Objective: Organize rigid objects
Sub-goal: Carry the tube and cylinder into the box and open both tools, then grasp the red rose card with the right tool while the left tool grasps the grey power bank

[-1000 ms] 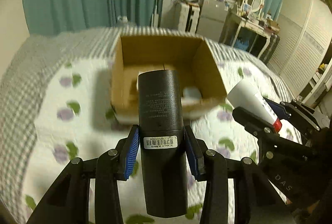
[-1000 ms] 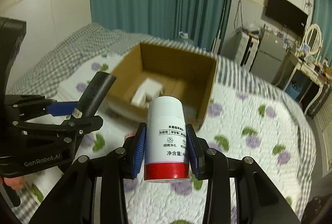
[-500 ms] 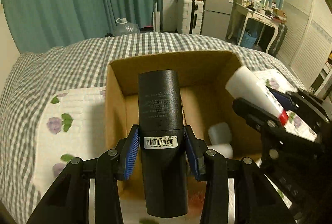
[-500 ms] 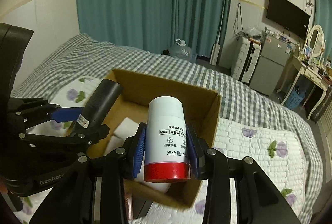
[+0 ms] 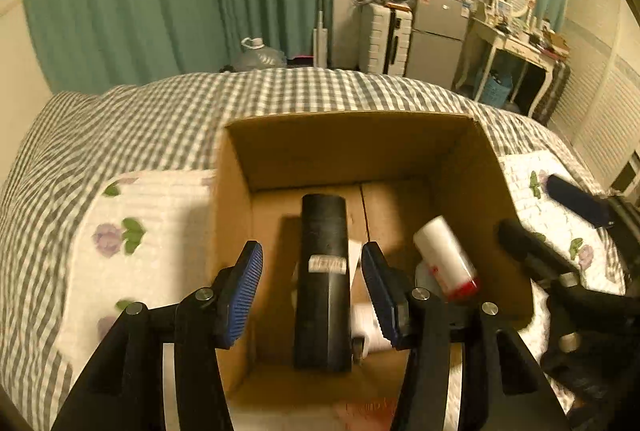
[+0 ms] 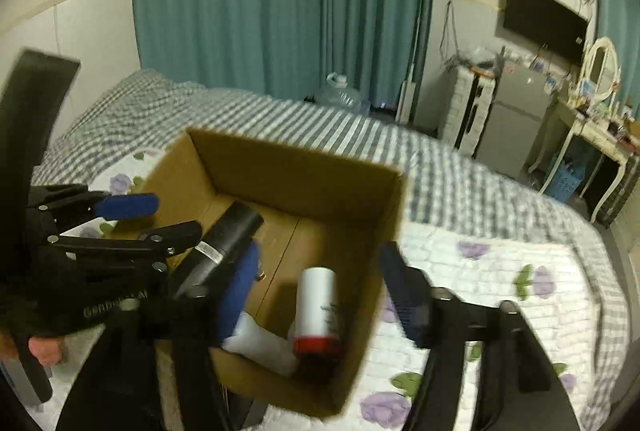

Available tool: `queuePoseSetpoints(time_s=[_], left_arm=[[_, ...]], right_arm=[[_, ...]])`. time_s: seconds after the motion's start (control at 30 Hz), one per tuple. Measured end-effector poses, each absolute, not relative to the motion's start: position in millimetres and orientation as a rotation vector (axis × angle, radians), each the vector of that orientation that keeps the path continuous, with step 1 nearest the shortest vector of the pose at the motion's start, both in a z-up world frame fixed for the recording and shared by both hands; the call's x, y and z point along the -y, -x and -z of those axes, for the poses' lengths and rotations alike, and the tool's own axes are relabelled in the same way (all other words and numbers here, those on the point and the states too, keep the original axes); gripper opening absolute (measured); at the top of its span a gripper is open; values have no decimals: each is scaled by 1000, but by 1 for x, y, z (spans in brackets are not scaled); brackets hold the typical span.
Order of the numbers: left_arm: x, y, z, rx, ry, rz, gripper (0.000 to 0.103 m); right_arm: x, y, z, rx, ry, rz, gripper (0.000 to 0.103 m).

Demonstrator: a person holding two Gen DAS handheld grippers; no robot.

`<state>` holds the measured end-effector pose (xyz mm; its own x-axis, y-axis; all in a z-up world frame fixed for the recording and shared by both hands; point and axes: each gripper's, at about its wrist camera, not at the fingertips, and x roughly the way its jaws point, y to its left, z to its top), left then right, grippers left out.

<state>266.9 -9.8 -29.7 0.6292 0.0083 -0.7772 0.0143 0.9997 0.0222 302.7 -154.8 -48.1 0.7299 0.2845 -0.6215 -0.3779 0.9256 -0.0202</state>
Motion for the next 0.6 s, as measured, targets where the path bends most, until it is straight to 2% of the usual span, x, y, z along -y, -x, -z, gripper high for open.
queuePoseSetpoints(time_s=[0.1, 0.17, 0.27, 0.43, 0.6], left_arm=[[6, -239, 14, -874, -38, -16, 61], [5, -216, 5, -864, -55, -31, 61], [-1, -185, 1, -855, -63, -60, 62], [-10, -149, 20, -870, -66, -110, 63], [-5, -127, 64, -885, -132, -117, 63]], right_arm=[[167, -278, 28, -626, 153, -352, 73], [177, -258, 18, -604, 148, -338, 78], [189, -229, 15, -600, 128, -332, 80], [192, -196, 52, -662, 108, -340, 81], [170, -183, 95, -732, 184, -363, 81]])
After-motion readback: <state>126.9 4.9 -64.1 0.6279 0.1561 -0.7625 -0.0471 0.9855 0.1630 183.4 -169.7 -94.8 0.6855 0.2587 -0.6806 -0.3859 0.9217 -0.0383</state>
